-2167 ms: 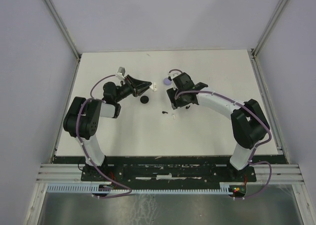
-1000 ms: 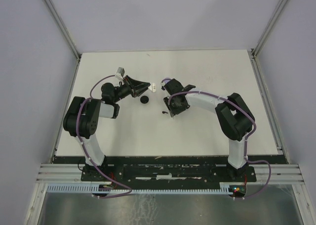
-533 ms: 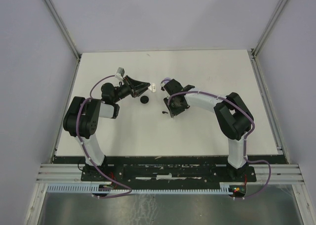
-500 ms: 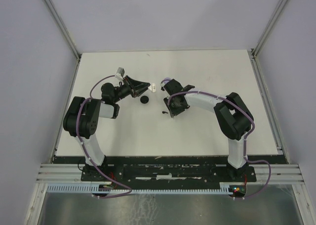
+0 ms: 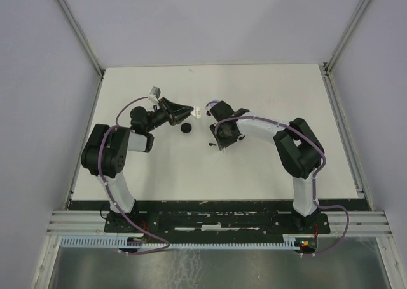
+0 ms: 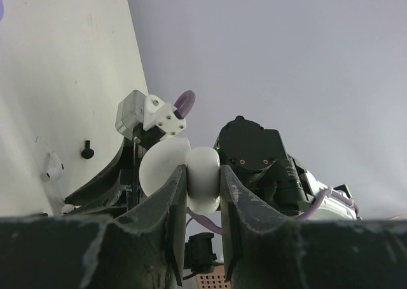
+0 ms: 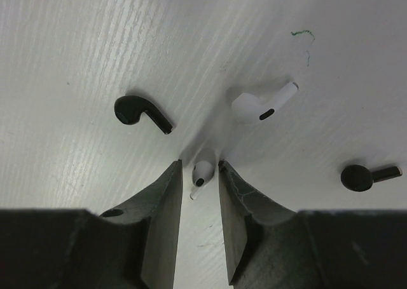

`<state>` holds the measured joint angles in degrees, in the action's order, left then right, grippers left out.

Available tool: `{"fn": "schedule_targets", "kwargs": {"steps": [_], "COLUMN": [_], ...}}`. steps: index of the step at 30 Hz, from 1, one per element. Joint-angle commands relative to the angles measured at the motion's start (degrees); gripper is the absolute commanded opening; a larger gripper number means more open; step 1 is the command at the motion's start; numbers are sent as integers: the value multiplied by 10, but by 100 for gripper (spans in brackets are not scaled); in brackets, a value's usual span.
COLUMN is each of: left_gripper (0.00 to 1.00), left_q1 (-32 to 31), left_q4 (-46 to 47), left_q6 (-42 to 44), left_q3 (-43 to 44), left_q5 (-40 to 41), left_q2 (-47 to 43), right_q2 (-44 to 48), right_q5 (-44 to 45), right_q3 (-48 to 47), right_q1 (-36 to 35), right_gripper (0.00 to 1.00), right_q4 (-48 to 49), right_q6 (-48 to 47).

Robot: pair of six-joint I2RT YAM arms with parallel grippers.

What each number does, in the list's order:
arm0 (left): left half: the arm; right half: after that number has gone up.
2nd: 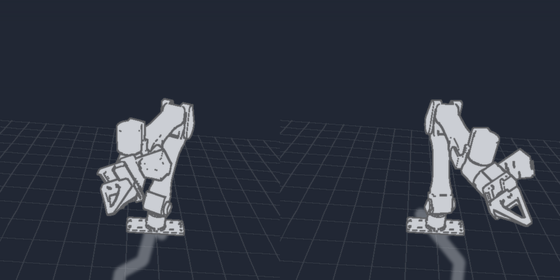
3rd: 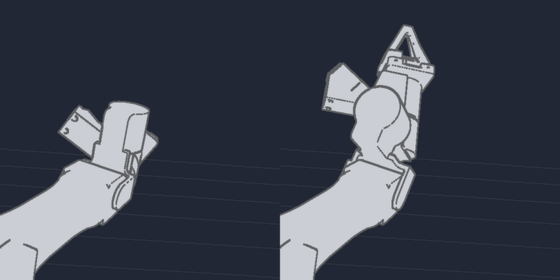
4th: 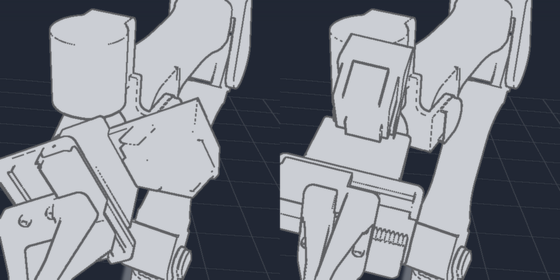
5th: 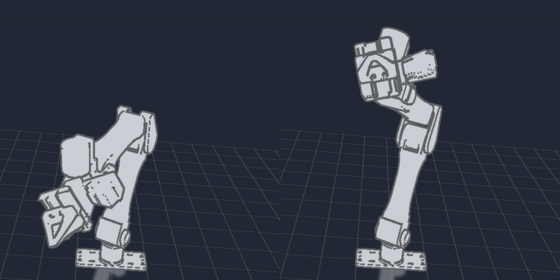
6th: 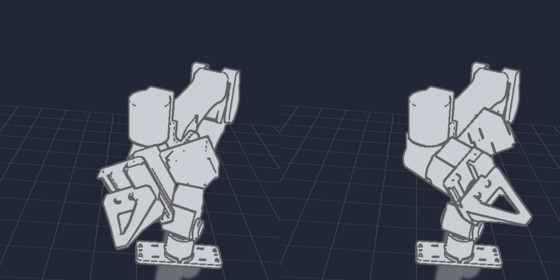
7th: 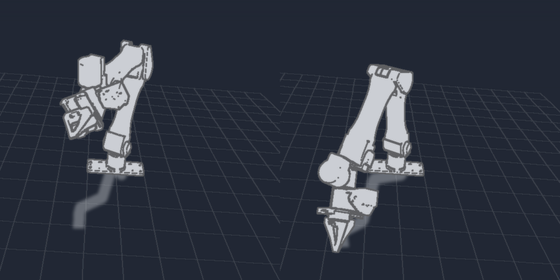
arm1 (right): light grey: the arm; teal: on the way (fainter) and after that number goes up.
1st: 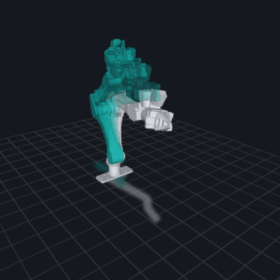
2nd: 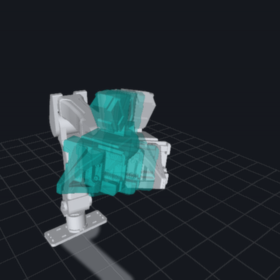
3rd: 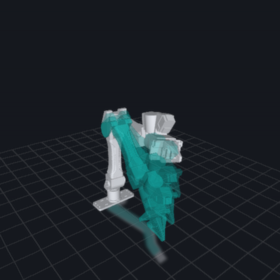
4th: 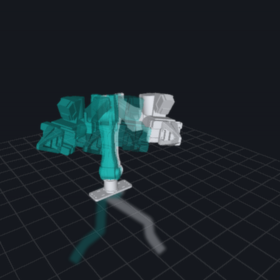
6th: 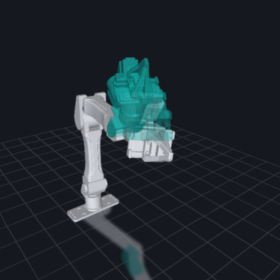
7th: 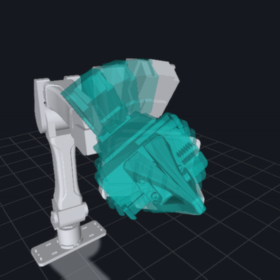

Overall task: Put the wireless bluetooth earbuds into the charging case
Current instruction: Pick up the earbud from the center of the board, then place the earbud in the charging case.

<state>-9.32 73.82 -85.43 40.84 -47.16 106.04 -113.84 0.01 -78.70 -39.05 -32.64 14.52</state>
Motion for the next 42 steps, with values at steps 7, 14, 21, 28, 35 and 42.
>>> {"fn": "schedule_targets", "kwargs": {"steps": [7,14,21,28,35,42], "left_gripper": [3,3,3,3,3,3], "left_q1": [9,9,10,8,-21,-56], "left_q4": [22,24,24,22,2,24], "left_q6": [-7,-7,-10,-28,-64,-112], "left_q3": [-7,-8,-7,-5,20,44], "left_q5": [-16,-16,-17,-21,-21,-11], "left_q2": [-10,-9,-9,-6,10,41], "right_q2": [-12,-12,11,138,249,273], "right_q5": [1,7,27,48,63,-27], "right_q3": [-32,-37,-37,39,200,305], "right_q1": [-2,-3,1,38,43,43], "right_gripper": [33,24,13,1,1,1], "right_q4": [-11,-22,2,190,526,742], "right_q6": [2,0,-12,-21,-97,-159]}}
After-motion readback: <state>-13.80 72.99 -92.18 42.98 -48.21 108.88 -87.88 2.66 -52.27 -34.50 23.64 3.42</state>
